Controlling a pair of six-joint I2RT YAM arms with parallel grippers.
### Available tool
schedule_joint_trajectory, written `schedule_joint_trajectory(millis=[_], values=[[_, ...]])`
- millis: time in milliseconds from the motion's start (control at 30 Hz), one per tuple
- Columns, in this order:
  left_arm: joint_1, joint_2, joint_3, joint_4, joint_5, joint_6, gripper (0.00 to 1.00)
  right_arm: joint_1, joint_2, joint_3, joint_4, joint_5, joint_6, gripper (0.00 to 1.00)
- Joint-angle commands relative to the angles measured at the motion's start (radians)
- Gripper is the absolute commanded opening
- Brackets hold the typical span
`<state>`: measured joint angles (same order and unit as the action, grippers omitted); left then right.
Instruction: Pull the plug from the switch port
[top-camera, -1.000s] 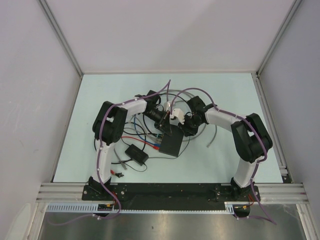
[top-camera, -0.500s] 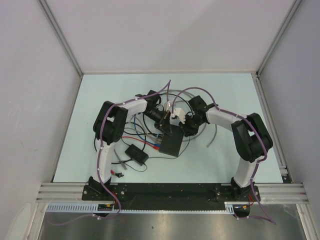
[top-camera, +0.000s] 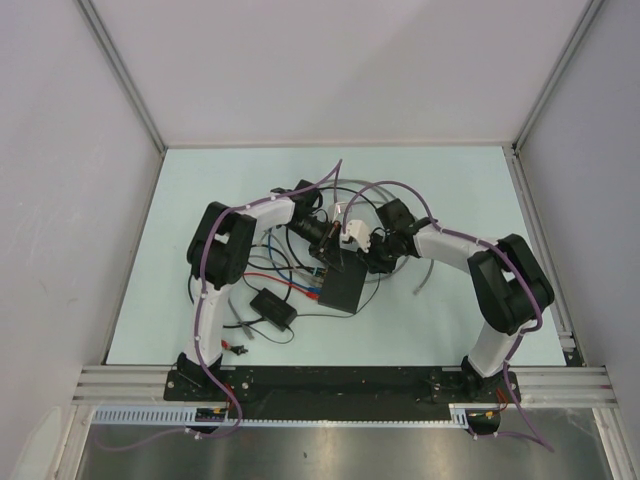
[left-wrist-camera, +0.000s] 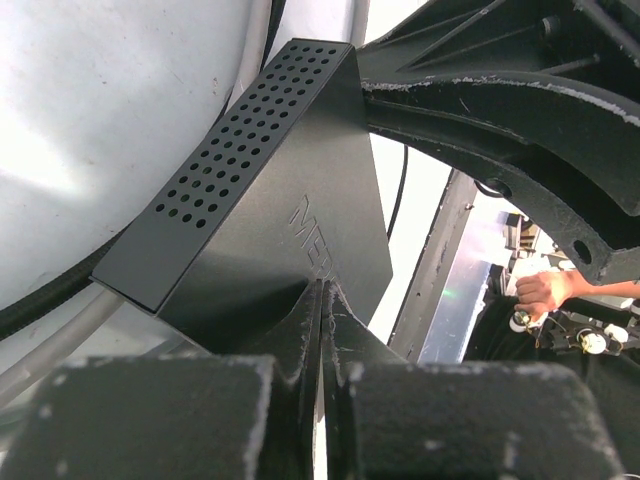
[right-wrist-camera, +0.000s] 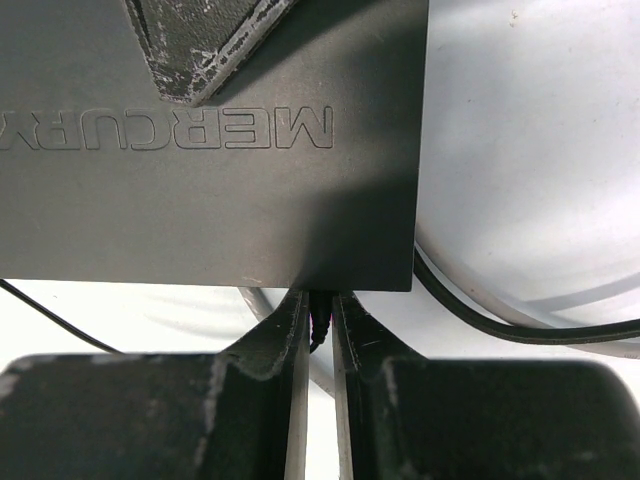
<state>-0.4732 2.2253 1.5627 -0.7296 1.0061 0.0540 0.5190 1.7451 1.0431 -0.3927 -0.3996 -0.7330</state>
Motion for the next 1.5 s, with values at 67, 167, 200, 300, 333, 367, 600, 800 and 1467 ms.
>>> schedule_joint_trajectory(millis=[67, 167, 200, 300, 333, 367, 600, 800, 1467], values=[[0.01, 0.071, -0.003, 0.048, -0.245, 0.09, 0.0, 0.007, -0.018, 0.005, -0.061, 0.048, 0.017, 0.0], [0.011, 0.069, -0.006, 0.048, -0.25, 0.09, 0.0, 0.006, -0.022, 0.001, -0.032, 0.091, 0.038, 0.0], [0.01, 0.068, -0.006, 0.047, -0.251, 0.092, 0.0, 0.004, -0.022, 0.001, -0.019, 0.093, 0.038, 0.0], [0.01, 0.065, -0.009, 0.044, -0.259, 0.098, 0.0, 0.012, -0.025, 0.001, -0.006, 0.107, 0.017, 0.0], [0.01, 0.065, -0.009, 0.042, -0.261, 0.101, 0.0, 0.019, -0.022, 0.001, -0.009, 0.114, 0.004, 0.0], [0.01, 0.062, -0.01, 0.039, -0.267, 0.102, 0.0, 0.024, -0.022, 0.001, -0.015, 0.12, -0.026, 0.0], [0.01, 0.05, -0.021, 0.039, -0.287, 0.118, 0.0, 0.024, -0.029, 0.003, -0.046, 0.14, -0.014, 0.0], [0.01, 0.046, -0.023, 0.035, -0.29, 0.124, 0.0, -0.066, -0.029, 0.003, -0.118, -0.041, 0.081, 0.0], [0.007, 0.054, -0.023, 0.035, -0.319, 0.13, 0.0, 0.059, -0.038, -0.012, -0.053, 0.398, 0.096, 0.0]])
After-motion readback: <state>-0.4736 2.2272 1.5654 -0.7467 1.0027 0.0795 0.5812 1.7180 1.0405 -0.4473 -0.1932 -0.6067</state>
